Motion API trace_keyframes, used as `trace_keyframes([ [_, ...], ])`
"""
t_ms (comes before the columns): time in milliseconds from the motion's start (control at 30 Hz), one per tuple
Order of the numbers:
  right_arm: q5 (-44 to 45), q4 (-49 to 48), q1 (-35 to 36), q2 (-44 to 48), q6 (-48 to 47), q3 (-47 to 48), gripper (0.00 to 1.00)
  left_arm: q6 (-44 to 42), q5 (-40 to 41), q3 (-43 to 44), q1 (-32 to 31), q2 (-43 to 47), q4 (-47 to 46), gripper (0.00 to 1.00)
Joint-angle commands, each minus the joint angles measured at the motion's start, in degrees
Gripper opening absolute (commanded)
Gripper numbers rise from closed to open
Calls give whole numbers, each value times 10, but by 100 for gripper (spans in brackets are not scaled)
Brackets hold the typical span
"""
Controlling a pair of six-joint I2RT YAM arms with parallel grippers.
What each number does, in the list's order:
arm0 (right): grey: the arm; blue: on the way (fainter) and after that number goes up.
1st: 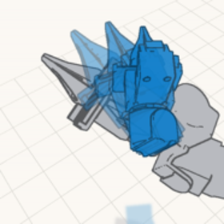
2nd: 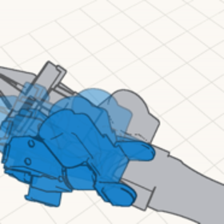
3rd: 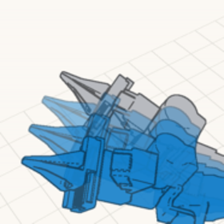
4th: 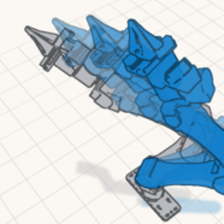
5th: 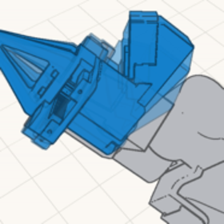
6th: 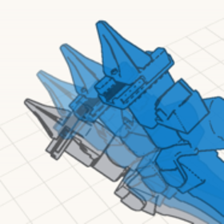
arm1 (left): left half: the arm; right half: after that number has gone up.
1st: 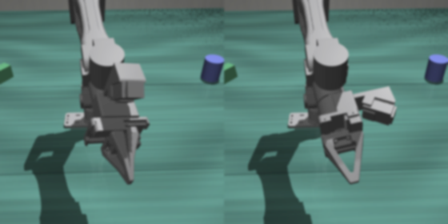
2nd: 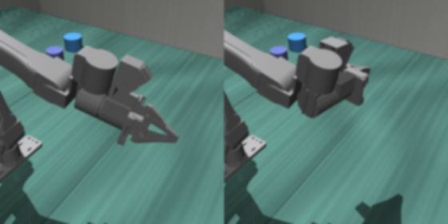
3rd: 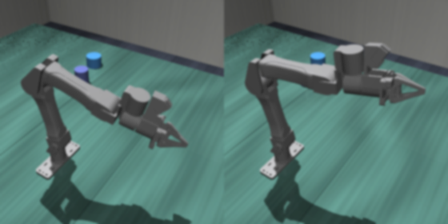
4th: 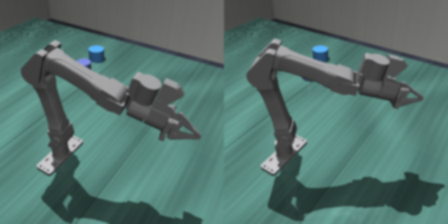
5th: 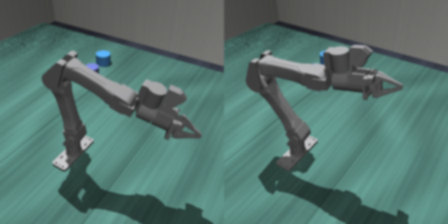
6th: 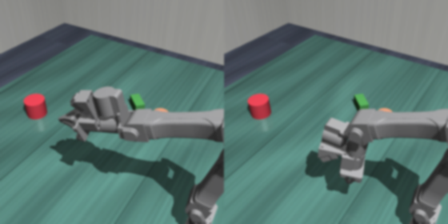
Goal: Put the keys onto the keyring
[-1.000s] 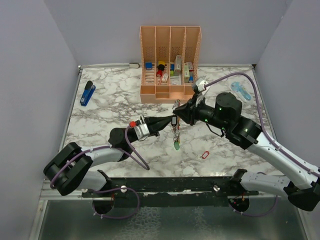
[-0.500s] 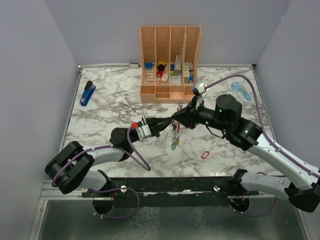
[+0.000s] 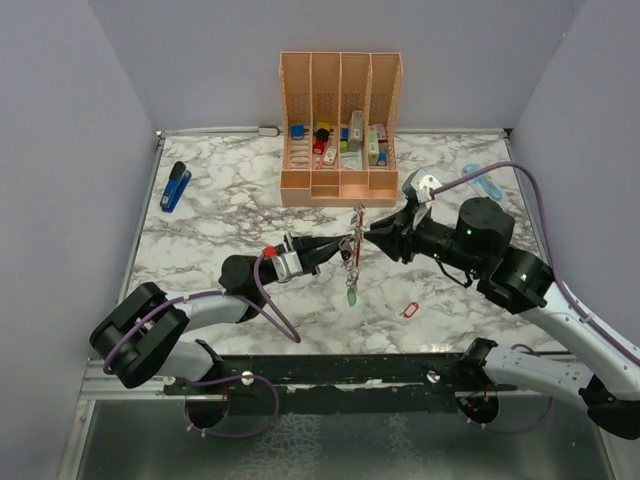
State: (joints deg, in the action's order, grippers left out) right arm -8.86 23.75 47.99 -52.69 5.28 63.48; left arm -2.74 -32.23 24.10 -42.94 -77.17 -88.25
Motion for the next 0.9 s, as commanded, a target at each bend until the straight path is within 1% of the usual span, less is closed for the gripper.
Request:
trace_keyframes([
  [0, -4, 32, 1, 37, -117, 5, 24, 4, -42, 7, -2, 6, -146, 0],
  [233, -72, 48, 1, 67, -215, -17, 24, 8, -65, -2, -2, 19, -145, 0],
  [433, -128, 69, 1, 37, -257, -20, 25, 30, -85, -1, -1, 21, -146, 0],
  [633, -134, 58, 1, 28, -286, -26, 27, 65, -105, -4, -1, 26, -146, 0],
  [867, -139, 40, 1, 23, -304, -30, 26, 77, -114, -4, -1, 27, -145, 0],
])
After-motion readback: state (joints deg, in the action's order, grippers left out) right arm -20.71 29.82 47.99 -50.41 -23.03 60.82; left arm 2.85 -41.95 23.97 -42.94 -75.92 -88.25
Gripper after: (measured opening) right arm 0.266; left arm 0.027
